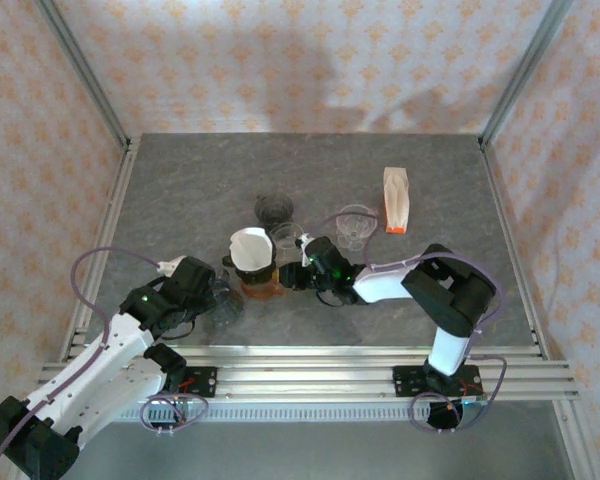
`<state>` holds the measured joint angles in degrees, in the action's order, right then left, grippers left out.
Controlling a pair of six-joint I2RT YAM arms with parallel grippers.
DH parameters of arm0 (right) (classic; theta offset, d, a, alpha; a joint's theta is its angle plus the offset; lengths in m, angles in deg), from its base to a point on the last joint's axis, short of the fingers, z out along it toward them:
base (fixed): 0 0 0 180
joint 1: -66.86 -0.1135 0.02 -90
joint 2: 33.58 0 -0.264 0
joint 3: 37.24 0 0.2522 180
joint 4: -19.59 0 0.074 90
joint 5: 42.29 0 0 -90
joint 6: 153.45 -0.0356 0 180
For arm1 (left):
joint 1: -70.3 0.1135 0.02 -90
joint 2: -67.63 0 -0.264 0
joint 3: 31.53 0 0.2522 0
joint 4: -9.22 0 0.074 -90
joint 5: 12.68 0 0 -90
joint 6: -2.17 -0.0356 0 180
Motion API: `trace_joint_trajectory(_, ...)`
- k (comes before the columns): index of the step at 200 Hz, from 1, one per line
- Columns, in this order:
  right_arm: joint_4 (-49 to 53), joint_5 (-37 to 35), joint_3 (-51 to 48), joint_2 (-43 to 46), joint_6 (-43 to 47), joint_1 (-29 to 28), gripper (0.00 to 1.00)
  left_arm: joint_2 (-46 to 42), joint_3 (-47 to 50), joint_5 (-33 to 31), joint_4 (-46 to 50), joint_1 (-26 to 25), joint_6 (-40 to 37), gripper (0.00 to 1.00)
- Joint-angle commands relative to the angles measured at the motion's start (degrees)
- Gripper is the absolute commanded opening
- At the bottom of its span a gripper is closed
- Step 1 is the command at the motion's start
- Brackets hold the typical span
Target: Place the coffee filter in the dripper
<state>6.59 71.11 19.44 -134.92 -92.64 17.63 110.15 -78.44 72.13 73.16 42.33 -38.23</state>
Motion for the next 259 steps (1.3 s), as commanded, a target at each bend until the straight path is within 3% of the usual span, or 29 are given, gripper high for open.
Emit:
trace_joint_trajectory(1,-2.0,-2.5,1.1,-0.4,-1.2,-0.7,0.31,-0.5,1.1,-1.4,-0.6,0.6,1.2,0.00)
trace_joint_trajectory(39,-0.5,-7.0,-2.8,5.0,-1.6,-1.8,0.35,-0.8,2.0,-1.0,-1.6,0.6,1.4,0.00)
trace_joint_trajectory(96,5.5,-13.0,-11.2,20.5,-2.7,-4.7,0.41,-0.6,2.3,-0.4,-2.4,0.6,1.0,0.00)
trace_joint_trajectory(145,10.5,-15.8,-13.1,26.2,-3.2,-13.3,0.40,-0.8,2.1,-0.7,-2.5,0.5,0.1,0.00)
trace_joint_trajectory(184,6.4,-17.0,-12.6,22.2,-3.9,-18.2,0.36,-0.7,2.4,-0.3,-3.0,0.6,0.1,0.00)
trace_joint_trajectory(259,-5.9,-16.5,-6.2,8.4,-5.7,-18.3,0.32,-0.9,1.9,-1.1,-2.1,0.6,0.1,0.00)
